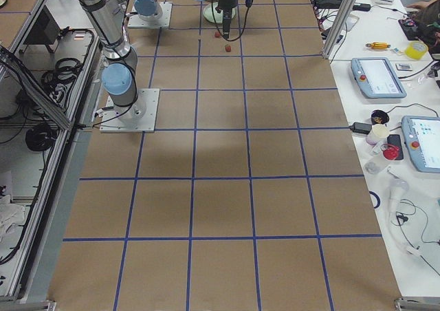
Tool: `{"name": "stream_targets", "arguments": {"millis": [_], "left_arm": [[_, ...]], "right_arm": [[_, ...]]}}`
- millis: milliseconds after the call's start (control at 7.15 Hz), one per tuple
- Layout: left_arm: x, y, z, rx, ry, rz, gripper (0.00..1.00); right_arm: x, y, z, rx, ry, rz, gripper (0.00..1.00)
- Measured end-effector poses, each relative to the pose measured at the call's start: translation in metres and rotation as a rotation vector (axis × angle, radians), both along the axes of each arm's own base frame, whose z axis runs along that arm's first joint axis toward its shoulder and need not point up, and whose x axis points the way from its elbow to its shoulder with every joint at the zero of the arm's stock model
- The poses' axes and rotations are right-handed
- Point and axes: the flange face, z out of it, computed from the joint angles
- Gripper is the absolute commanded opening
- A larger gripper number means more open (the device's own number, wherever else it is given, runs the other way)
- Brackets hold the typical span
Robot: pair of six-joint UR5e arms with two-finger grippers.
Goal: Collect all strawberries into plate
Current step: 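Move the strawberry over the plate and open the left gripper, then move the left gripper to the next strawberry and grasp it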
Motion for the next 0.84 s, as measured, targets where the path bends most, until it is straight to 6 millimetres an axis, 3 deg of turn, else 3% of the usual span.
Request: {"name": "stream_targets", "arguments": {"millis": [560,840], "left_arm": [[-0.004,-0.003,-0.002,-0.017,0.014,0.007,1.00],[-0.055,-0.007,-0.002,-0.060,0.085,0.095,1.00]], "right_arm": [[0.002,-0.006,0.004,-0.058,-0.015,0.000,1.00],[0.002,-0.007,0.003,-0.058,-0.014,0.004,1.00]]}}
